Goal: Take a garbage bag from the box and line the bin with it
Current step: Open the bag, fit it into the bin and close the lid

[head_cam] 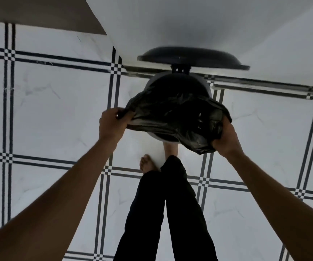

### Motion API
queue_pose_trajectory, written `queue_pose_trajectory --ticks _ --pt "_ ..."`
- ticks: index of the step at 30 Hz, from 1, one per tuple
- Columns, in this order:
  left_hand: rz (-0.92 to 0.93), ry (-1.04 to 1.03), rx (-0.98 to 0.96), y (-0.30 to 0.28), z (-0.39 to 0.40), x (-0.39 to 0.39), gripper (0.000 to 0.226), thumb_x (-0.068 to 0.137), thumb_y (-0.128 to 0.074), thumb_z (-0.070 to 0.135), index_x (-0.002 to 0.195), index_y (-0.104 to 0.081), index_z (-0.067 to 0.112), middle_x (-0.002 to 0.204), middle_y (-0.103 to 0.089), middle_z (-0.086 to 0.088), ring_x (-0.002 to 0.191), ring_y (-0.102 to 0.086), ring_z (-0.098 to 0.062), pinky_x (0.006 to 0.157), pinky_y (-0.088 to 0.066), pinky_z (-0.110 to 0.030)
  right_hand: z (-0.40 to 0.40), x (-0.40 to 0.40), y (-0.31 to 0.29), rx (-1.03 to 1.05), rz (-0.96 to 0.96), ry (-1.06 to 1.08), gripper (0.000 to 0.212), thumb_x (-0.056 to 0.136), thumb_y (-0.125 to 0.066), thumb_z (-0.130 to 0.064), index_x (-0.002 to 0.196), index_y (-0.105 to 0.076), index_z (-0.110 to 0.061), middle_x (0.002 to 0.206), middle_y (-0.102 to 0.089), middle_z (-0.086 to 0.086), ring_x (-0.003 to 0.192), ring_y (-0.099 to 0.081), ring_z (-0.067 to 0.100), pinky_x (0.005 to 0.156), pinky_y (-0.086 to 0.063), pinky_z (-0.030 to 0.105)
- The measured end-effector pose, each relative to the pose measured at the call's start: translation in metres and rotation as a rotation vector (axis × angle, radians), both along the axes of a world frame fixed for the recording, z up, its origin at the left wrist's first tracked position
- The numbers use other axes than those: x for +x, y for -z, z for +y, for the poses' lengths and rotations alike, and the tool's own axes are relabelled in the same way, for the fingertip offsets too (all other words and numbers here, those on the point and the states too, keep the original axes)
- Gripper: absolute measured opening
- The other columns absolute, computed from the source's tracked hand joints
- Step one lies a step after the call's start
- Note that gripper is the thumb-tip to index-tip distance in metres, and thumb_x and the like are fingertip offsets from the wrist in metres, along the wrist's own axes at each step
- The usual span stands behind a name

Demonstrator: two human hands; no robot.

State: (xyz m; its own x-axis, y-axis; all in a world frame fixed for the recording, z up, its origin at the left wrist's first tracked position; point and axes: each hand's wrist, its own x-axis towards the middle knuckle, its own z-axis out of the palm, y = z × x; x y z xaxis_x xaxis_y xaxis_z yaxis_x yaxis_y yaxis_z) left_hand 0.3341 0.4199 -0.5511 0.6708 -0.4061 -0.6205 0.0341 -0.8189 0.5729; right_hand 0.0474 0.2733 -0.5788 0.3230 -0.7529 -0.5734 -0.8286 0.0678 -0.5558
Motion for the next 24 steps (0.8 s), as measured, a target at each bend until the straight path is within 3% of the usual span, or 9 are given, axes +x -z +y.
queue_pose_trajectory --ticks 2,4,7,12,15,17,20,22,24 --pt "-0.051 0.035 0.028 0.021 -0.012 0.004 0.027 0.082 -0.067 0.030 0.079 -0.070 0.003 0.071 -0.063 -0.005 0.068 -0.056 -0.018 0.059 -0.040 -0.027 -0.005 -0.004 0.024 -0.044 0.070 -0.027 0.079 0.069 -0.059 0.003 0.142 -0.040 -0.019 0.126 -0.056 0.018 0.116 -0.055 0.036 0.088 -0.055 0.038" --pt "-0.090 0.084 0.014 0.035 -0.022 0.008 0.022 0.083 -0.066 0.029 0.086 -0.074 0.009 0.077 -0.065 0.001 0.075 -0.060 -0.015 0.065 -0.044 -0.028 -0.010 -0.007 0.036 -0.105 0.130 -0.031 0.074 0.070 -0.059 0.004 0.140 -0.045 -0.015 0.140 -0.042 0.021 0.127 -0.043 0.035 0.103 -0.048 0.043" --pt "-0.100 0.118 -0.062 0.058 -0.037 0.010 0.021 0.085 -0.065 0.026 0.101 -0.076 0.019 0.092 -0.070 0.008 0.091 -0.063 -0.007 0.078 -0.047 -0.021 -0.022 -0.006 0.051 -0.236 0.108 -0.045 0.054 0.071 -0.061 0.006 0.123 -0.060 -0.007 0.141 -0.043 0.017 0.130 -0.043 0.026 0.107 -0.044 0.035" --pt "-0.170 0.213 -0.055 0.088 -0.068 0.018 0.024 0.087 -0.058 0.031 0.090 -0.074 0.014 0.084 -0.072 -0.005 0.080 -0.066 -0.018 0.071 -0.051 -0.032 -0.051 0.006 0.072 -0.367 -0.029 0.042 0.023 0.089 -0.057 -0.022 0.100 -0.073 -0.010 0.110 -0.068 0.007 0.100 -0.063 0.021 0.087 -0.050 0.030" --pt "-0.150 0.225 -0.076 0.105 -0.087 0.030 0.017 0.088 -0.054 0.028 0.087 -0.071 0.025 0.084 -0.070 0.006 0.079 -0.065 -0.011 0.062 -0.046 -0.019 -0.074 0.015 0.080 -0.347 -0.078 0.107 0.025 0.094 -0.053 -0.025 0.107 -0.072 -0.017 0.102 -0.073 -0.003 0.090 -0.063 0.008 0.080 -0.044 0.010" --pt "-0.149 0.209 -0.107 0.115 -0.097 0.033 0.018 0.091 -0.051 0.022 0.091 -0.068 0.027 0.088 -0.067 0.010 0.078 -0.063 -0.005 0.061 -0.042 -0.012 -0.090 0.019 0.090 -0.327 -0.094 0.130 0.031 0.093 -0.052 -0.020 0.119 -0.070 -0.020 0.112 -0.071 -0.010 0.099 -0.062 0.001 0.087 -0.043 0.006" --pt "-0.149 0.141 -0.153 0.131 -0.109 0.039 0.017 0.094 -0.054 0.020 0.109 -0.062 0.018 0.102 -0.063 0.006 0.089 -0.058 -0.007 0.065 -0.041 -0.008 -0.112 0.022 0.105 -0.269 -0.099 0.173 0.045 0.088 -0.045 -0.020 0.127 -0.067 -0.027 0.122 -0.070 -0.010 0.115 -0.063 0.005 0.104 -0.049 0.029" --pt "-0.102 0.078 -0.176 0.136 -0.112 0.043 0.009 0.091 -0.057 0.016 0.095 -0.054 0.023 0.097 -0.059 0.003 0.087 -0.054 -0.010 0.060 -0.041 -0.006 -0.118 0.025 0.107 -0.253 -0.072 0.184 0.048 0.086 -0.041 -0.022 0.125 -0.068 -0.026 0.120 -0.072 -0.005 0.114 -0.065 0.011 0.102 -0.051 0.039" --pt "-0.073 0.011 -0.207 0.142 -0.120 0.047 0.027 0.087 -0.057 0.010 0.080 -0.041 0.030 0.086 -0.052 0.005 0.081 -0.050 -0.012 0.055 -0.039 -0.007 -0.127 0.028 0.112 -0.253 -0.055 0.208 0.046 0.087 -0.040 -0.019 0.122 -0.070 -0.020 0.119 -0.072 -0.001 0.114 -0.064 0.014 0.102 -0.051 0.039"
